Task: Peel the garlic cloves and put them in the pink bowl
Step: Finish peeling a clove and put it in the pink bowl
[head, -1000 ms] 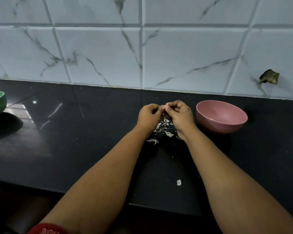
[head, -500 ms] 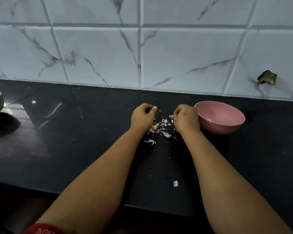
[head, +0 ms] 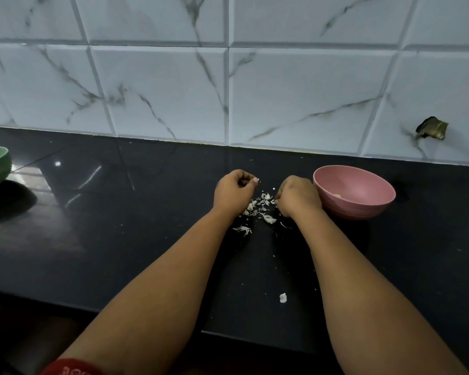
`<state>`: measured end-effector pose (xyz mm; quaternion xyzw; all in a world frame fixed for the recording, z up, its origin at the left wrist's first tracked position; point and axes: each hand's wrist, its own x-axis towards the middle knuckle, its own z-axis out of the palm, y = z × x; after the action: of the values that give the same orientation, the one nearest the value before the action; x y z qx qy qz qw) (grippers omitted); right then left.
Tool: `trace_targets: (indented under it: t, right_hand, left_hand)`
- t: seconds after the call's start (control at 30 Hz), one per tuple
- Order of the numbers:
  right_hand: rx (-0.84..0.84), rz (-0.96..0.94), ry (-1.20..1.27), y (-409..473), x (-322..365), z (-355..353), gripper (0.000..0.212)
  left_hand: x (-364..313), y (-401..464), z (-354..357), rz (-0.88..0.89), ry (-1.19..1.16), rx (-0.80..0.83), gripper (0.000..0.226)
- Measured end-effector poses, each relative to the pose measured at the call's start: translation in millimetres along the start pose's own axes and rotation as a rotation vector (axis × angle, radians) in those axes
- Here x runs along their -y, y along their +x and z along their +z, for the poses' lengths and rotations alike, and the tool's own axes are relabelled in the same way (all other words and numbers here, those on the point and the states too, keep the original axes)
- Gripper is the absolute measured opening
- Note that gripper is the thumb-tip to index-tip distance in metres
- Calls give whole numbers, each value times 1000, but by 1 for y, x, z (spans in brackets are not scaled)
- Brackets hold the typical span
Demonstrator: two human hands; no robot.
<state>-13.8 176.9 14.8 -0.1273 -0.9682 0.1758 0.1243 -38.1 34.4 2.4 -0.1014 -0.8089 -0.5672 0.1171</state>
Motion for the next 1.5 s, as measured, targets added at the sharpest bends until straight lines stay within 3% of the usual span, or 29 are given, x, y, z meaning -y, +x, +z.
trace_targets:
  t: [0.07,0.17,0.3,0.43,0.6,0.7,0.8,1.03,1.17,1.27,1.5]
  right_hand:
    - [-48,-14,28,0,4,-3,14]
    - [-248,-147,62,-1,7,-7,14]
    - [-50,-38,-77,-6,12,-5,21]
    - [-56,-28,-1,-4,6,1,17]
    - [-257,-62,503,-2,2,6,8]
    - [-186,54,837,-1,8,13,9]
    - [-127,162,1120,3,10,18,10]
    - [62,153,1462,-5,17,12,16]
    - [110,107,1491,-8,22,13,19]
    - [119,45,1362,-11,22,12,17]
    - [-49,-19,1162,-13,21,12,11]
  left_hand:
    - [0,0,1,3,6,0,8]
    - [0,0,0,5,7,-7,7]
    - [0,0,0,16,8,-8,7]
    - [1,-3,-1,12,7,-3,8]
    - [1,0,-2,38,-15,28,14]
    - [-3,-3,-2,46,-47,60,29]
    - [-4,-3,-3,54,-29,62,28]
    - [-2,-1,-2,59,-41,3,18]
    - [-3,0,-3,70,-107,-70,9]
    - [-3,0,-3,52,-157,-109,6]
    - [-1,2,0,17,-207,-15,4]
